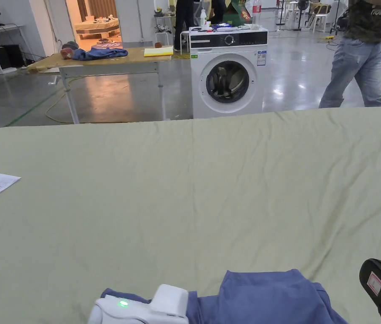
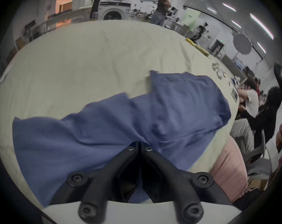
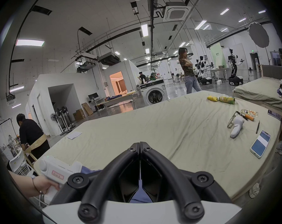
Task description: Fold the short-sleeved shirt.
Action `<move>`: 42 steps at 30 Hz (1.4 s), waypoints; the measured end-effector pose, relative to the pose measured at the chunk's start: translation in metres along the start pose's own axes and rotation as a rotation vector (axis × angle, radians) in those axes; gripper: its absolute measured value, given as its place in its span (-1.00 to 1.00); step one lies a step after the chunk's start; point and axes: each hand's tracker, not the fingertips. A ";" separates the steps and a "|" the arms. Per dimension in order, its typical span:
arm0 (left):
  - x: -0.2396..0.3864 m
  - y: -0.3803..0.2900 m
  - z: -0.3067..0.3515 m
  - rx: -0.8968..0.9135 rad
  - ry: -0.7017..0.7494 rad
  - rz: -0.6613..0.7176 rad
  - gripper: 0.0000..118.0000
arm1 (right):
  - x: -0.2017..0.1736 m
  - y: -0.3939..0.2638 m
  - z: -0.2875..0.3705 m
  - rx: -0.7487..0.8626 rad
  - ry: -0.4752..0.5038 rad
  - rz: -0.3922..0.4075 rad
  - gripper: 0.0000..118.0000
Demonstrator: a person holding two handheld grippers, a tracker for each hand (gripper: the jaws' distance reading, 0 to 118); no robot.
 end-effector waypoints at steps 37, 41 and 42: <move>-0.220 -0.064 -0.013 0.105 -0.605 0.749 -0.92 | -0.052 0.001 -0.017 -0.107 0.062 0.075 -1.00; -0.196 -0.037 0.028 0.049 -0.343 0.542 -0.94 | -0.048 0.000 -0.018 -0.116 0.070 0.072 -1.00; -0.193 -0.032 0.046 0.043 -0.272 0.494 -0.94 | -0.043 -0.001 -0.018 -0.112 0.077 0.064 -1.00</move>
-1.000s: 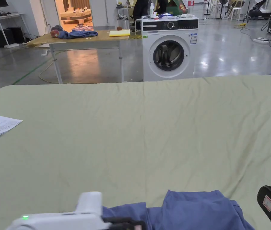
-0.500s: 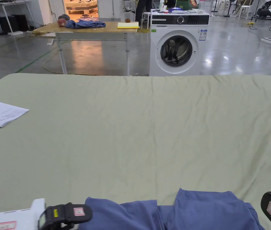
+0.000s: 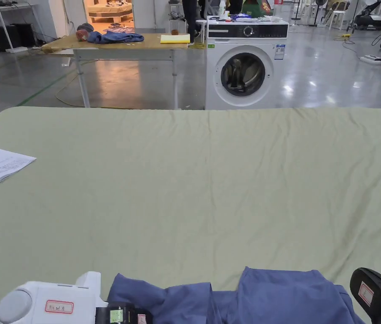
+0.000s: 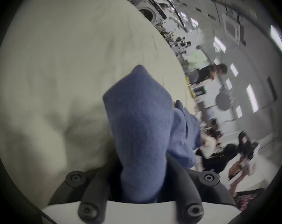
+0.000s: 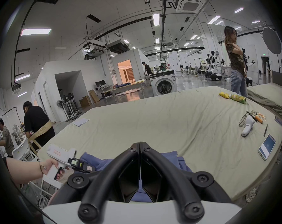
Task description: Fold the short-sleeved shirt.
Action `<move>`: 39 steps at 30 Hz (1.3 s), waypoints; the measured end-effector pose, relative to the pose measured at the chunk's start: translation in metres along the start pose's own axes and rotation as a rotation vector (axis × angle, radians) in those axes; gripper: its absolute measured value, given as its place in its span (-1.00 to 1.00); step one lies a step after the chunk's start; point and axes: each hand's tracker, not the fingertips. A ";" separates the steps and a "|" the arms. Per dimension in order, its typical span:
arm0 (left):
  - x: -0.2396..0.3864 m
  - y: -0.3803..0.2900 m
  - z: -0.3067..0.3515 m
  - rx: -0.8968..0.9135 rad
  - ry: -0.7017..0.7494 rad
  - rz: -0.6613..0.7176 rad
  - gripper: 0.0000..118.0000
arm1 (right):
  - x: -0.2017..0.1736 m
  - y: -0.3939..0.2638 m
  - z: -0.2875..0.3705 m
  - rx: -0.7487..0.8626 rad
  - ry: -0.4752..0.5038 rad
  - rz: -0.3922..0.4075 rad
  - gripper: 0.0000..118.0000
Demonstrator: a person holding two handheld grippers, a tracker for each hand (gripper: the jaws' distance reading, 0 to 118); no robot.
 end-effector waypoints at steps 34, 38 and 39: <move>0.175 -0.010 0.013 0.126 0.076 -0.354 0.04 | 0.062 -0.013 0.029 0.053 -0.033 -0.156 -1.00; 0.168 -0.026 0.003 0.210 0.099 -0.369 -0.99 | 0.058 -0.013 0.027 0.045 -0.024 -0.149 -1.00; 0.169 -0.025 -0.005 0.199 0.101 -0.361 -0.99 | 0.057 -0.013 0.027 0.041 -0.021 -0.141 -1.00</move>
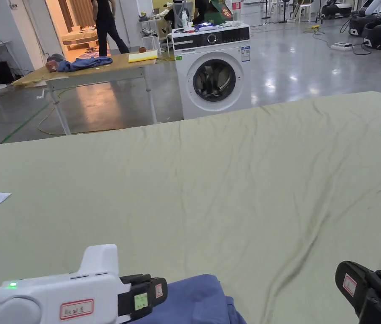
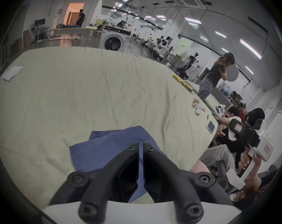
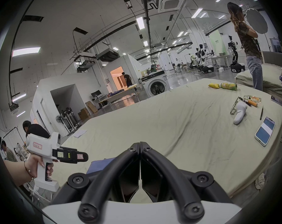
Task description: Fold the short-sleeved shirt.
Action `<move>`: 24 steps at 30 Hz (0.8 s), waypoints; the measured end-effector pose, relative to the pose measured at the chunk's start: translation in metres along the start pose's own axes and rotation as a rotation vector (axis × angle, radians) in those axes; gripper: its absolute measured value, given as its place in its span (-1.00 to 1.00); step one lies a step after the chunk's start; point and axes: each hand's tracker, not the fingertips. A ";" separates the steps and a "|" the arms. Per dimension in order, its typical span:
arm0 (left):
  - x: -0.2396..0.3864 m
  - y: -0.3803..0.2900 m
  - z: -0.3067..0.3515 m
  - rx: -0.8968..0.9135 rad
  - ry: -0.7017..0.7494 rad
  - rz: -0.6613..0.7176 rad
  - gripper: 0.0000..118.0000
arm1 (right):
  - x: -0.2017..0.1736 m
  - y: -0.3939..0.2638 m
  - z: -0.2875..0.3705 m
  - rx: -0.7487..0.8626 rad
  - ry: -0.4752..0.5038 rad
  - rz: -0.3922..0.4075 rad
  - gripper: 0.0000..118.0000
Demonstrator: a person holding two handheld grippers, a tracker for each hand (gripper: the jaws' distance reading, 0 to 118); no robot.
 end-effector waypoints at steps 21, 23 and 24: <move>0.079 -0.056 -0.071 -0.109 -0.195 -0.169 -1.00 | -0.012 0.003 0.003 -0.010 -0.004 0.032 -1.00; 0.073 -0.044 -0.025 0.080 -0.157 -0.158 -1.00 | -0.017 0.008 0.003 0.005 0.014 0.045 -1.00; 0.068 -0.038 0.000 0.192 -0.113 -0.158 -1.00 | -0.021 0.011 0.003 0.018 0.022 0.057 -1.00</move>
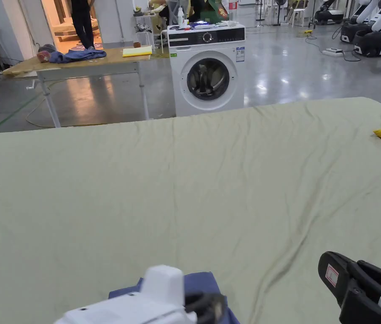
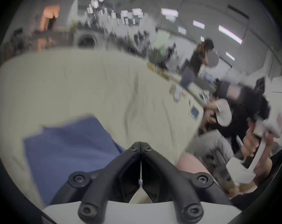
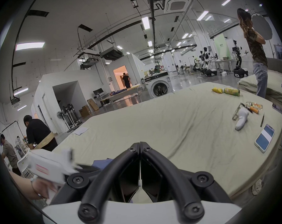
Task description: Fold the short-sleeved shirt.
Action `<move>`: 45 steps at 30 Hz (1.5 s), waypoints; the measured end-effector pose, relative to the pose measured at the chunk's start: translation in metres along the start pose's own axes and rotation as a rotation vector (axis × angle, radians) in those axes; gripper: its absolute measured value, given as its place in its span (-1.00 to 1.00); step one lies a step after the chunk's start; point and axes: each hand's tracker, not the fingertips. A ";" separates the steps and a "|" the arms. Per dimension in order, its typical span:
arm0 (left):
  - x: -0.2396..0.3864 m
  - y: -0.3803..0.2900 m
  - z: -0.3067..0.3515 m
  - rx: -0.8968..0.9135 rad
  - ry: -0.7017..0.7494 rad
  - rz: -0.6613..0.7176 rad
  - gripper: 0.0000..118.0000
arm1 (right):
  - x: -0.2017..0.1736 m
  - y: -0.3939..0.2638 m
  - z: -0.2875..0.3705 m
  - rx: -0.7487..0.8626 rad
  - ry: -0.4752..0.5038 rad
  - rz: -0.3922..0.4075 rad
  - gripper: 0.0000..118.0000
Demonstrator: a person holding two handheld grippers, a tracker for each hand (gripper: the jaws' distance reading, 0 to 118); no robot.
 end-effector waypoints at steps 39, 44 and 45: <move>-0.102 -0.068 0.130 0.294 0.656 0.029 -1.00 | -0.012 -0.118 -0.187 -0.657 0.145 -0.299 -1.00; -0.156 -0.072 0.119 0.114 0.349 0.324 -0.59 | -0.001 -0.126 -0.186 -0.636 0.172 -0.317 -1.00; -0.171 -0.075 0.113 0.066 0.267 0.418 -0.45 | -0.004 -0.125 -0.183 -0.637 0.174 -0.297 -1.00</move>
